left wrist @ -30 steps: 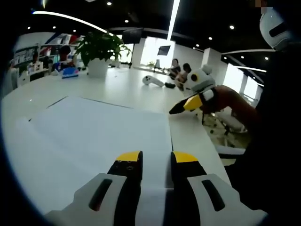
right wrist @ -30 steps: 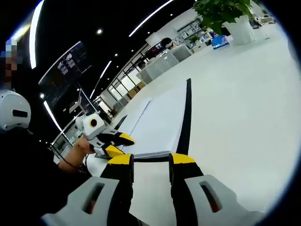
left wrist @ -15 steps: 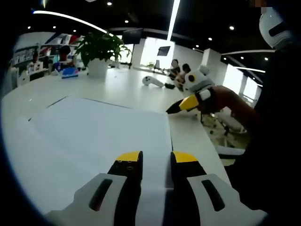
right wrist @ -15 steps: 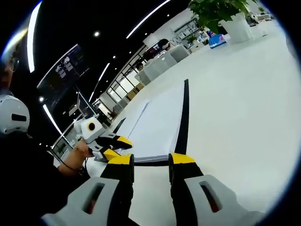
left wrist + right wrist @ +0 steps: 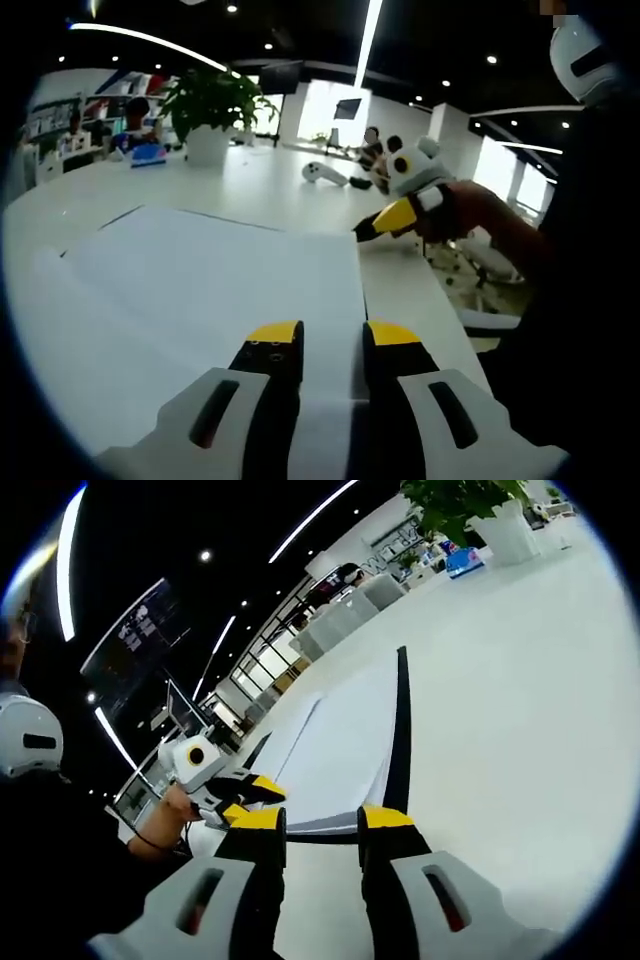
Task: Flip through the bound document one page at a time
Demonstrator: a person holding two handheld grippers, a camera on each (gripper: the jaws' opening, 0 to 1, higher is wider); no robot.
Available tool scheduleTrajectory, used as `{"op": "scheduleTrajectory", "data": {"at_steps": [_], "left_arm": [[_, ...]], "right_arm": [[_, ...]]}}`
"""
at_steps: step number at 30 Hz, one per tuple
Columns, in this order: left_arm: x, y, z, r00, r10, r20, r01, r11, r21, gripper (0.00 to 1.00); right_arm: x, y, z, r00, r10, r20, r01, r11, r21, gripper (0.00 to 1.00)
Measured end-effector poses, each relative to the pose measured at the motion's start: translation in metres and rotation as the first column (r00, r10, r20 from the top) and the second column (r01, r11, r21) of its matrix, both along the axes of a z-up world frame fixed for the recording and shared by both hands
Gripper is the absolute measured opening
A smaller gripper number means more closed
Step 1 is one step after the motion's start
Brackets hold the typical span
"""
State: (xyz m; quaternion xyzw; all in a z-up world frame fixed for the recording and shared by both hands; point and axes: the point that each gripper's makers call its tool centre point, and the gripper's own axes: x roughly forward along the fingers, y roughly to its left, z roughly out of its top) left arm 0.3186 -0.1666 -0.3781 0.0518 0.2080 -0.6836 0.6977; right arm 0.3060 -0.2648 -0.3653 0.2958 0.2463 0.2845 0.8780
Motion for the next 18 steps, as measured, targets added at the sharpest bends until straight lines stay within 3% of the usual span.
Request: {"op": "scheduleTrajectory", "data": {"at_steps": [18], "left_arm": [[0.0, 0.0, -0.001, 0.999, 0.003, 0.039, -0.004, 1.0, 0.009, 0.26]], "right_arm": [[0.017, 0.012, -0.006, 1.0, -0.013, -0.018, 0.011, 0.994, -0.107, 0.21]]}}
